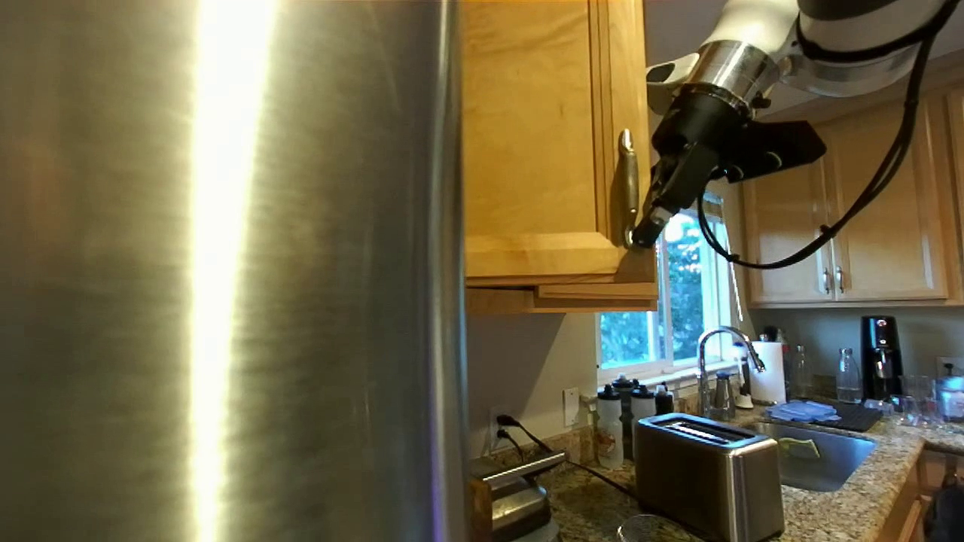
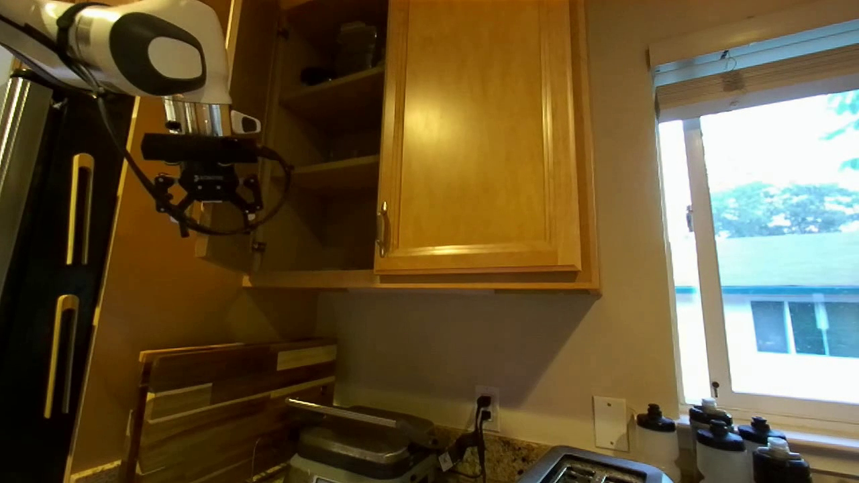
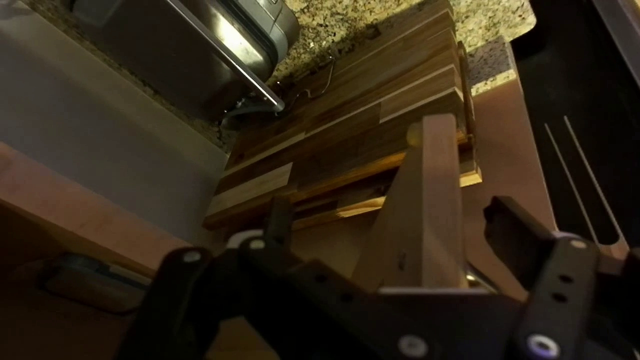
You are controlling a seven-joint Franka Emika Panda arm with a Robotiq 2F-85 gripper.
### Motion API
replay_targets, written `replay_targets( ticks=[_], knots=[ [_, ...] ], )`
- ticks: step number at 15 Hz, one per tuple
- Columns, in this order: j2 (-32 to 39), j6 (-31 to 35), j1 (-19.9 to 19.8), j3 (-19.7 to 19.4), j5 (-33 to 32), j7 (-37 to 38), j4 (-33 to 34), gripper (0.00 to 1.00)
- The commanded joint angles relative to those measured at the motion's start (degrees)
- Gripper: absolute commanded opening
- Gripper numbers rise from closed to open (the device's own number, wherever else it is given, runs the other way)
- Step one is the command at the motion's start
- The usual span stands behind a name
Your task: Open the overhead cabinet doors
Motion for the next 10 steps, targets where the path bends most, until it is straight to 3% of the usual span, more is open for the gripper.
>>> replay_targets(
  ticks=[1, 7, 10],
  knots=[
    [0.01, 0.82, 4.56, 0.17, -0.52, 2.81, -0.15, 1.00],
    [4.08, -5.18, 12.77, 1.38, 0.34, -0.93, 4.20, 1.00],
    [6.46, -5.94, 12.49, 1.26, -0.85, 0.65, 5.20, 1.00]
  ],
)
